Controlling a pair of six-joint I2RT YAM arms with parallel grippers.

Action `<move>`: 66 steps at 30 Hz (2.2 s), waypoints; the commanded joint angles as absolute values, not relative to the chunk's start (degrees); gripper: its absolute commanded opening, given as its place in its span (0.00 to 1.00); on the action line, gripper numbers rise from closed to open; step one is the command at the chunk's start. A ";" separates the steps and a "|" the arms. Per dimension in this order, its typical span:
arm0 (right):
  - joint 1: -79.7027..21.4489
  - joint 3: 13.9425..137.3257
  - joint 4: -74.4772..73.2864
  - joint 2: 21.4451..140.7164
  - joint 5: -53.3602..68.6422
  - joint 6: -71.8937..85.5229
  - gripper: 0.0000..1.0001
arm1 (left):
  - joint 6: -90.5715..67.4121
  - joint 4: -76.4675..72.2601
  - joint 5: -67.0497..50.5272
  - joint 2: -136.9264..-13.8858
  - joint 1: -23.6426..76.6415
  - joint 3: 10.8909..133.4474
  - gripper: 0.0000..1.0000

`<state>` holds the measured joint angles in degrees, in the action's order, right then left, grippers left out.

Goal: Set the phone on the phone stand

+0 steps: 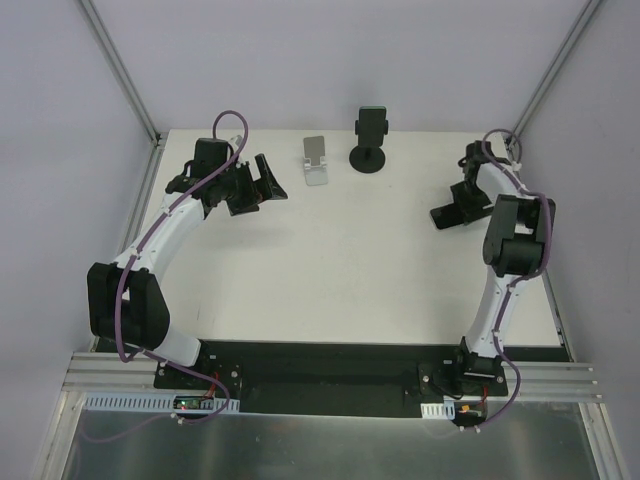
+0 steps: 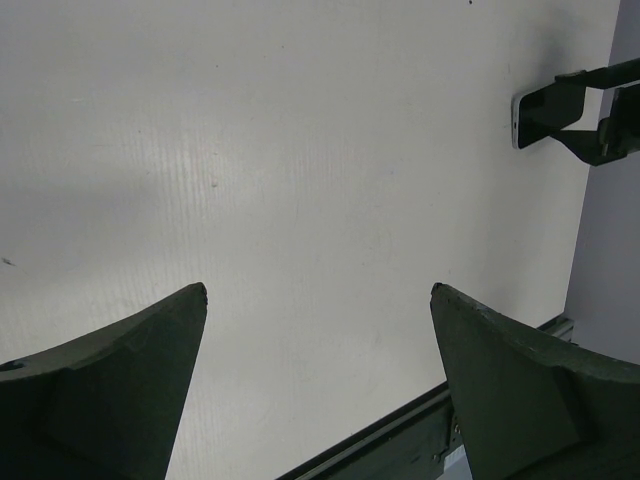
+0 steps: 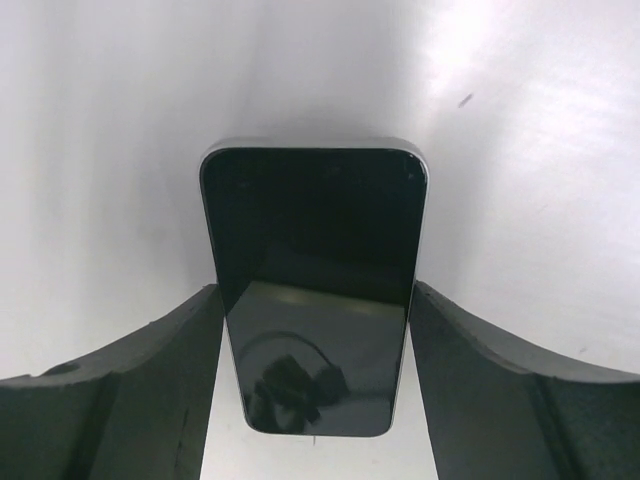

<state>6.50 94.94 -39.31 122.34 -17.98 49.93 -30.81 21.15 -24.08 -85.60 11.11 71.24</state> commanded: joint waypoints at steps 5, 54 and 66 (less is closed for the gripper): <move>-9.30 85.29 -16.16 108.83 -37.70 36.68 0.01 | -31.38 19.34 -25.05 -83.67 10.46 70.49 0.92; -34.01 126.39 24.61 143.61 -14.33 -13.45 0.01 | -31.02 18.90 -25.05 -83.58 9.93 70.05 0.92; -35.33 121.56 25.75 141.86 -17.57 -13.80 0.01 | -31.11 18.72 -25.31 -83.41 9.76 69.96 0.92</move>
